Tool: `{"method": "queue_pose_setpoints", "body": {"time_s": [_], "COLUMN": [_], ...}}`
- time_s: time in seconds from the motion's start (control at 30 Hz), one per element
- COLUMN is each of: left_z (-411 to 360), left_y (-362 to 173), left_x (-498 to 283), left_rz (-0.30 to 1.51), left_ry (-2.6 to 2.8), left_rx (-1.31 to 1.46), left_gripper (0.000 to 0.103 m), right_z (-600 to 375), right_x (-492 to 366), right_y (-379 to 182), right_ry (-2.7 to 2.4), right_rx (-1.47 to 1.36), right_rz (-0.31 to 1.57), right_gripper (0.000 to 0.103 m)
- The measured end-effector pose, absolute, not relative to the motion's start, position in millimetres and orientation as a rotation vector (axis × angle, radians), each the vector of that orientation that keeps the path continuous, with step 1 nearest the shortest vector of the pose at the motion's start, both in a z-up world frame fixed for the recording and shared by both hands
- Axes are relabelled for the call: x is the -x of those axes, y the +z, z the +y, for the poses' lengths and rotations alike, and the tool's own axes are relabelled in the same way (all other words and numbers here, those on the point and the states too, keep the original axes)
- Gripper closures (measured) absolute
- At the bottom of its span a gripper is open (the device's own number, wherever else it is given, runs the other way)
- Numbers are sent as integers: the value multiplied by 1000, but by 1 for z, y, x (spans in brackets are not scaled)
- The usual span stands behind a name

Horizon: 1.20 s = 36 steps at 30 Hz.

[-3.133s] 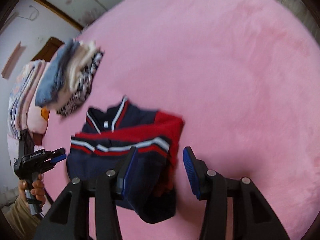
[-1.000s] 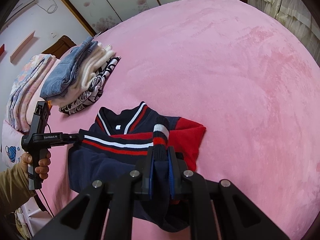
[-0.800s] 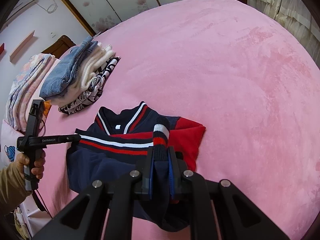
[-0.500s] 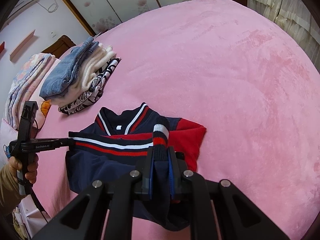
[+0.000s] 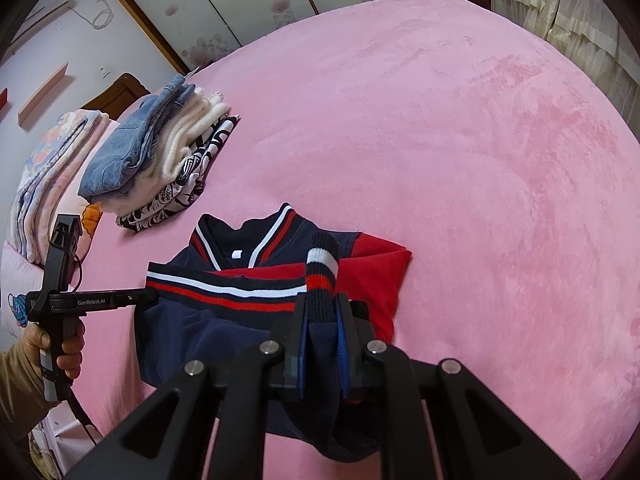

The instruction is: Fold large clothes

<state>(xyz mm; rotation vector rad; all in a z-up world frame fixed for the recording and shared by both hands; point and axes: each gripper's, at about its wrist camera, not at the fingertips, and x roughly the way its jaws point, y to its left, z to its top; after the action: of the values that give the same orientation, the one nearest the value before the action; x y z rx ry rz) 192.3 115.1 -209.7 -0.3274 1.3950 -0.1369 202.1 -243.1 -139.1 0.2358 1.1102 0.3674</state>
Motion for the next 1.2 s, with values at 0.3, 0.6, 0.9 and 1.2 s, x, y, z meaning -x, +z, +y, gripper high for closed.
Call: {"method": "queue_pose_setpoints", "body": {"time_s": [0.3,0.6,0.9,1.2], "left_z": [113,87,106,121], "left_y": [-206,-117,-215,-193], "left_x": [-201,-169,-203,-194], "left_rz": [1376,1034,1192,1165], "left_ry": [-150,-141,62,203], "left_rx": [287,211,218,305], "left_gripper": [95,96,91,69], "right_z": [-244,-245,-232,-238], "right_x": [-200,-190,-237,-234], "right_y": [-141,-109,-160,-142], "right_ry": [367,360,252,225], "right_rx": [-240,-244,-143,-190], "right_rz": [1115,1006,1064,1030], "right_gripper": [91,92,87,83]}}
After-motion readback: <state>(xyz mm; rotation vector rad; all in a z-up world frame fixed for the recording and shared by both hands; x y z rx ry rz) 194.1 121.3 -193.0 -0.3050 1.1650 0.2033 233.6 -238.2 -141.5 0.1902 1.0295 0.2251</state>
